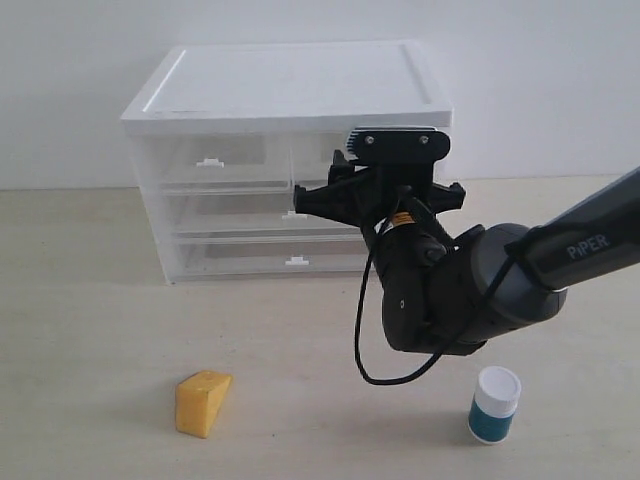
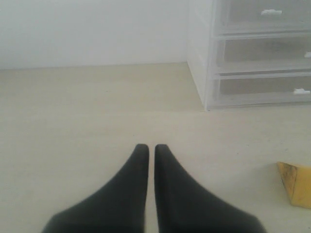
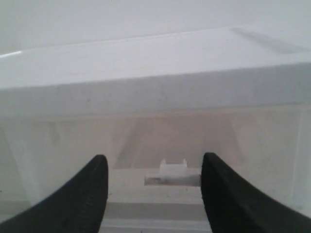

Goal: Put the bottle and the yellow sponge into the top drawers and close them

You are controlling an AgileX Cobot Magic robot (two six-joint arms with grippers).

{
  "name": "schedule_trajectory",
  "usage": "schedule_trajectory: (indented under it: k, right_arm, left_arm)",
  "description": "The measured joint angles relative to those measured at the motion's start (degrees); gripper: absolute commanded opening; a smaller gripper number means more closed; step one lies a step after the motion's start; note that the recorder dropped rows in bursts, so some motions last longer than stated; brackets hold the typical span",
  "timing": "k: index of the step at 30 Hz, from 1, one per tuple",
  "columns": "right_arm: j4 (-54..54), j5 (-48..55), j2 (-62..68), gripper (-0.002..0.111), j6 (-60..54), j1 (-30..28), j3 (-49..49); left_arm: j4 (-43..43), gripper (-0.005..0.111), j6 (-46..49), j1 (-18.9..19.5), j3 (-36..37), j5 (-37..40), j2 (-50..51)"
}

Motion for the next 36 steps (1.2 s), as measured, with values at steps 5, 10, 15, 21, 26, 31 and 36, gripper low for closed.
schedule_trajectory:
  k: [5, 10, 15, 21, 26, 31, 36]
  right_arm:
    - [0.39, -0.09, 1.06, 0.051, -0.8, -0.58, -0.04]
    - [0.02, -0.7, 1.66, 0.051, 0.94, -1.19, -0.04]
    - [0.4, -0.92, 1.97, 0.043, 1.07, -1.19, -0.66]
    - [0.07, -0.51, 1.97, 0.0, 1.16, -1.29, -0.88]
    - [0.04, 0.29, 1.97, 0.0, 0.95, -1.29, -1.0]
    - [3.58, 1.32, 1.39, 0.0, -5.58, 0.05, -1.48]
    - [11.42, 2.94, -0.96, 0.0, -13.45, 3.29, -0.8]
  left_arm:
    - [0.0, 0.004, 0.0, 0.0, 0.0, 0.0, 0.0]
    - [0.0, 0.004, 0.0, 0.0, 0.0, 0.0, 0.0]
    - [0.0, 0.004, 0.0, 0.0, 0.0, 0.0, 0.0]
    - [0.0, 0.004, 0.0, 0.0, 0.0, 0.0, 0.0]
    - [0.0, 0.004, 0.0, 0.0, 0.0, 0.0, 0.0]
    - [0.0, 0.004, 0.0, 0.0, 0.0, 0.0, 0.0]
    - [0.0, 0.004, 0.0, 0.0, 0.0, 0.0, 0.0]
